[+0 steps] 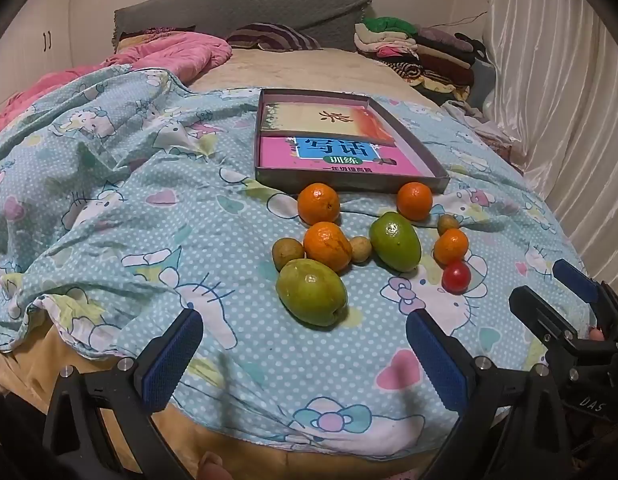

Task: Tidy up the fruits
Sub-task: 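Move left tool to the yellow-green pear while right tool moves to the red tomato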

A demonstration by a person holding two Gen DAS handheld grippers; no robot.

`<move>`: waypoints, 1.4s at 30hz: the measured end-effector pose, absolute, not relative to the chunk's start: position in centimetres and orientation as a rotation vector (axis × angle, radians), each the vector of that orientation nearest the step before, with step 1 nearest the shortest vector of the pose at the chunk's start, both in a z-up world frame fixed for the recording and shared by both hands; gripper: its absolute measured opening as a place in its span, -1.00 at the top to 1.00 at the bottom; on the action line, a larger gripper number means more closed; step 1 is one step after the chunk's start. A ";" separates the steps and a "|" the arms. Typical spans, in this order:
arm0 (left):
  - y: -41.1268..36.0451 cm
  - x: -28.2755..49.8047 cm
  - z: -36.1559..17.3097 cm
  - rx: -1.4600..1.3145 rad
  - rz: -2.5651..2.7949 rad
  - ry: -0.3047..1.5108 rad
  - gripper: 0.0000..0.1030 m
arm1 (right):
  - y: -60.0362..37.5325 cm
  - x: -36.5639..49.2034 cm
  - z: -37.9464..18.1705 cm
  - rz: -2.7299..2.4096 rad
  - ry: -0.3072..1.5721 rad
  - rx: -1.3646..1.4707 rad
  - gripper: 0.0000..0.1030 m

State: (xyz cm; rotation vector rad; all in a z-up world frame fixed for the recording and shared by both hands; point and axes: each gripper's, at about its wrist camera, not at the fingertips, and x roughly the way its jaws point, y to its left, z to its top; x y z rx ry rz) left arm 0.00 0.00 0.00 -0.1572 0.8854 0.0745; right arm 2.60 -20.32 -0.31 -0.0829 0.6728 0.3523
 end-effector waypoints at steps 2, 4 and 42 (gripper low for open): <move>0.0 0.0 0.0 -0.158 0.075 0.886 -0.99 | -20.3 2.6 -0.3 0.351 0.673 -0.084 -0.98; 0.0 0.0 0.0 -0.155 0.075 0.889 -0.99 | -20.3 2.6 -0.3 0.350 0.674 -0.085 -0.98; 1.8 2.6 -1.7 -0.123 0.084 0.911 -0.83 | -18.4 7.3 -4.3 0.411 0.795 -0.139 -0.68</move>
